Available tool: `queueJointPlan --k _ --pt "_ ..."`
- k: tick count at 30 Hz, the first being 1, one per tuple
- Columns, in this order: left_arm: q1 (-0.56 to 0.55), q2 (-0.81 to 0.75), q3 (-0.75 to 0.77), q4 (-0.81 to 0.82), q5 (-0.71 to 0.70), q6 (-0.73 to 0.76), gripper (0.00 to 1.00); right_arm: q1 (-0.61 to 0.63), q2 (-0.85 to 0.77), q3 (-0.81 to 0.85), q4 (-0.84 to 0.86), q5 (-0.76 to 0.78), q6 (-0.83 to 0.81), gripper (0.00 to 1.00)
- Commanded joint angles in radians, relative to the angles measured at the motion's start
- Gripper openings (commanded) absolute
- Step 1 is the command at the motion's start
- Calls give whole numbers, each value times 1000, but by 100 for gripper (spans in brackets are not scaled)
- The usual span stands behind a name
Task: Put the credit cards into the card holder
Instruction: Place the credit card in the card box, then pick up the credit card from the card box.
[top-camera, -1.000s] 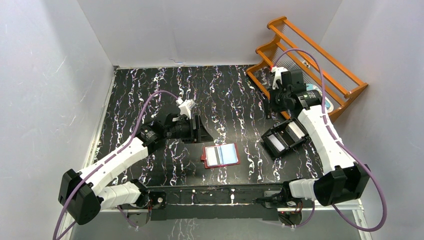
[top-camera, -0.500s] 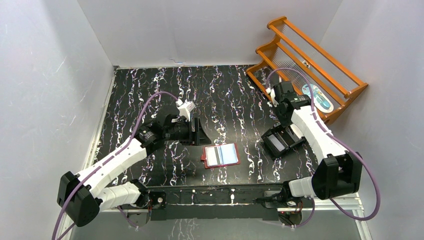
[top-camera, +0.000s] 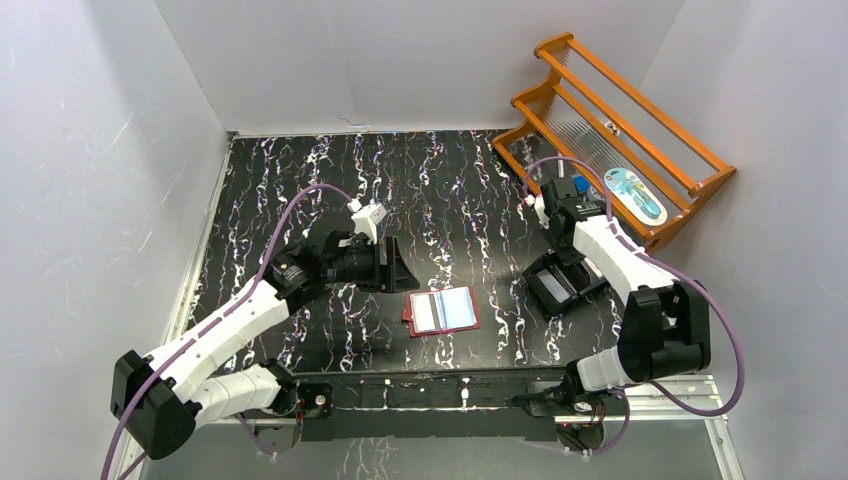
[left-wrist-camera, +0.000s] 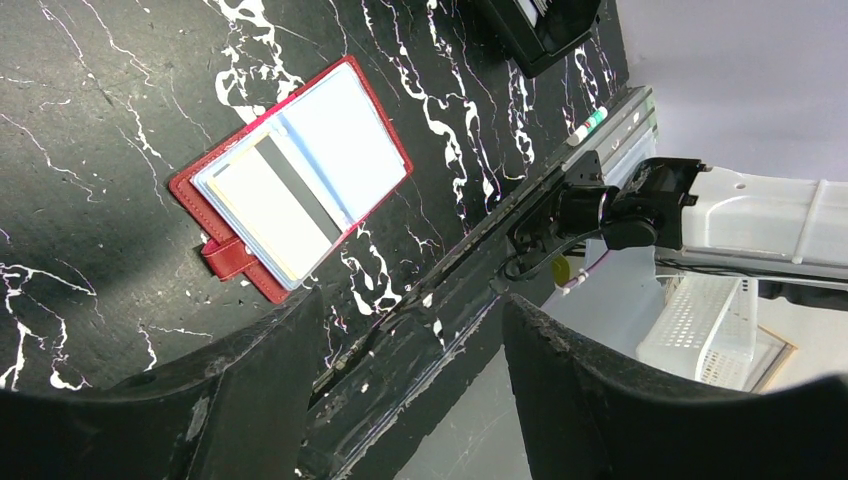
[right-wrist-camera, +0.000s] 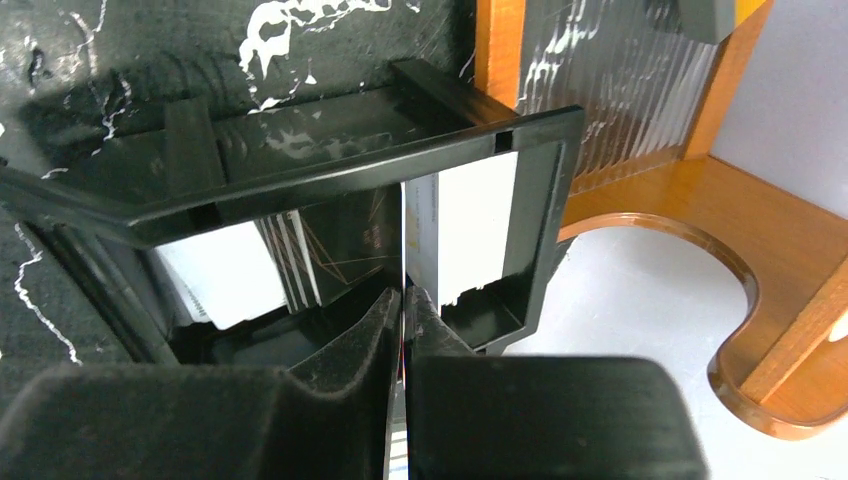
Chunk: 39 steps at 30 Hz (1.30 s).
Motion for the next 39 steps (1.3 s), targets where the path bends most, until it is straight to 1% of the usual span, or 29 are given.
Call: queueJointPlan --k 1,5,9,10,13,14,20,26,32,39 --pt "0 -29 14 -19 -7 16 64 -7 3 10 71 62 -30 13" --pt "0 -27 7 -10 -10 12 65 -7 -8 9 87 85 -36 14" --pt "0 -21 5 0 -1 9 65 -7 -8 7 93 76 -38 15" --pt "0 -20 5 1 0 9 65 -7 -6 -1 101 74 -38 16" --pt "0 -20 7 1 0 12 65 -8 3 -36 142 102 -49 33" --pt "0 -20 8 1 1 13 66 -7 9 -41 155 114 -52 37" --pt "0 -17 15 1 10 18 66 -9 50 -68 216 175 -84 47" --pt "0 -32 1 4 6 17 66 -9 66 -109 283 197 -115 50" --pt "0 -34 -4 10 11 18 67 -9 72 -143 343 224 -129 50" --pt "0 -52 -21 24 24 12 67 -9 92 -167 372 246 -143 49"
